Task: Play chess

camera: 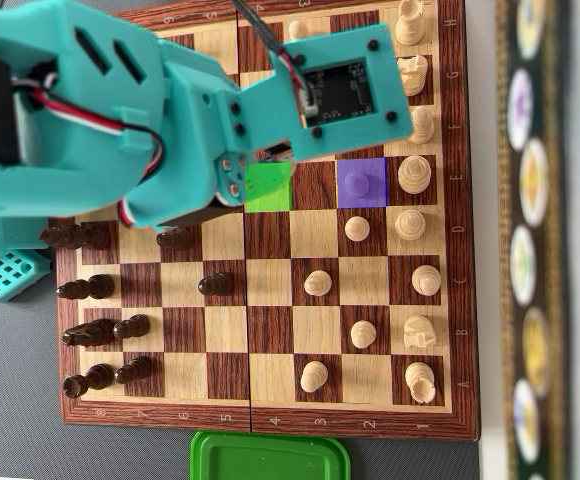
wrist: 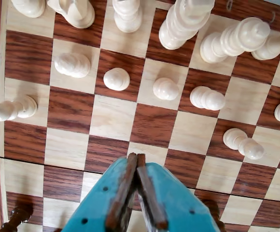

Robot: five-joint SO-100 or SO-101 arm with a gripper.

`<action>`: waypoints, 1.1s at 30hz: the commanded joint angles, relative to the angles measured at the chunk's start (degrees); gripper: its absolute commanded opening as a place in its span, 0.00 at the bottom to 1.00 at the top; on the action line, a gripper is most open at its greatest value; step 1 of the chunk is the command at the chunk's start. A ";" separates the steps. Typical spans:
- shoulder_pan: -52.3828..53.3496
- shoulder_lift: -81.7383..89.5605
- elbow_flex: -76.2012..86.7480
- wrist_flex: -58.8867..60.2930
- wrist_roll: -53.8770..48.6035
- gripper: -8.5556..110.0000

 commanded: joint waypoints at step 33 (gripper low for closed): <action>0.35 -17.31 -20.13 6.68 0.35 0.22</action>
